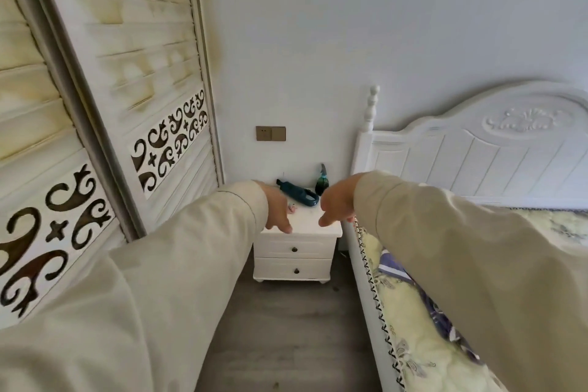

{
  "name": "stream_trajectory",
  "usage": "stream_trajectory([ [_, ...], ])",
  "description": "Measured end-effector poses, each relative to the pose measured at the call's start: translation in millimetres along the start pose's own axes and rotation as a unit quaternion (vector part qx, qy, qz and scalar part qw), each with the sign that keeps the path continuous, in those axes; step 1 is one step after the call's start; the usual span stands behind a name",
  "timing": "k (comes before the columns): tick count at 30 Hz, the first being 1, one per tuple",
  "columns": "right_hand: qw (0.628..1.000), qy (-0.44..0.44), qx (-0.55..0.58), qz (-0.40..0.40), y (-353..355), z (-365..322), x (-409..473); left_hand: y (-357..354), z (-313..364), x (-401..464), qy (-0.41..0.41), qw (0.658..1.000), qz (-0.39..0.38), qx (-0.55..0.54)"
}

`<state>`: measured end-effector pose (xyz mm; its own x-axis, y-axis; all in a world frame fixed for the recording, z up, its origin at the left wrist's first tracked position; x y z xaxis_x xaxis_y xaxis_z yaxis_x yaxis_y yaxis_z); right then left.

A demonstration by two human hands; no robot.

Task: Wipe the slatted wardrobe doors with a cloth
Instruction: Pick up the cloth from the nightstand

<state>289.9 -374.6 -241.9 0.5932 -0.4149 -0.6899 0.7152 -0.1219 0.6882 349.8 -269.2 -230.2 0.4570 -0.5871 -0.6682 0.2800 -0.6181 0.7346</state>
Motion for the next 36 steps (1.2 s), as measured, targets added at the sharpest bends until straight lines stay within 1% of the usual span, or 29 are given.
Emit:
stream_trajectory([
  [3,0.999,0.017,0.013,0.03,45,6,45,34,-37,44,-0.002,1.0,0.001,-0.018],
  [7,1.0,0.015,-0.005,0.001,80,17,113,69,-73,109,0.006,1.0,-0.011,-0.02],
  [11,1.0,0.023,0.015,-0.01,107,32,193,91,-95,181,0.005,1.0,-0.024,-0.014],
  [15,0.999,0.038,0.034,-0.002,137,51,306,113,-117,287,-0.004,1.0,-0.019,-0.024],
  [17,0.997,0.055,0.046,-0.013,151,57,371,126,-132,345,-0.005,0.999,-0.014,-0.034],
  [19,0.993,0.078,0.085,-0.029,157,62,426,134,-147,394,-0.006,0.998,-0.015,-0.054],
  [21,0.984,0.104,0.139,-0.048,166,72,496,142,-160,455,-0.002,0.996,-0.034,-0.08],
  [25,0.948,0.127,0.283,-0.077,162,84,591,135,-175,541,-0.001,0.99,-0.077,-0.116],
  [27,0.936,0.144,0.302,-0.108,151,81,640,124,-182,588,0.005,0.987,-0.095,-0.131],
  [28,0.931,0.143,0.316,-0.112,147,81,646,119,-186,596,0.008,0.986,-0.094,-0.135],
  [31,0.897,0.148,0.38,-0.17,119,72,710,90,-193,660,0.015,0.978,-0.135,-0.155],
  [33,0.884,0.14,0.396,-0.203,99,62,741,72,-196,690,0.017,0.973,-0.159,-0.166],
  [36,0.894,0.132,0.393,-0.168,82,52,787,50,-199,720,0.013,0.967,-0.171,-0.186],
])
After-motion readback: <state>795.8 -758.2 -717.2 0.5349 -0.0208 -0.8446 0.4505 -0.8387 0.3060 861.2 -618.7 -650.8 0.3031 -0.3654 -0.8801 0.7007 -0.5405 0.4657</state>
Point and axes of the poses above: each hand's wrist, its own x-axis towards the middle knuckle, its own y-axis out of the back of the hand, z = x × y, the point moved 9 cm from there along x, towards the middle knuckle, and after that the axes turned 14 degrees about -z, right-handed, at the moved point
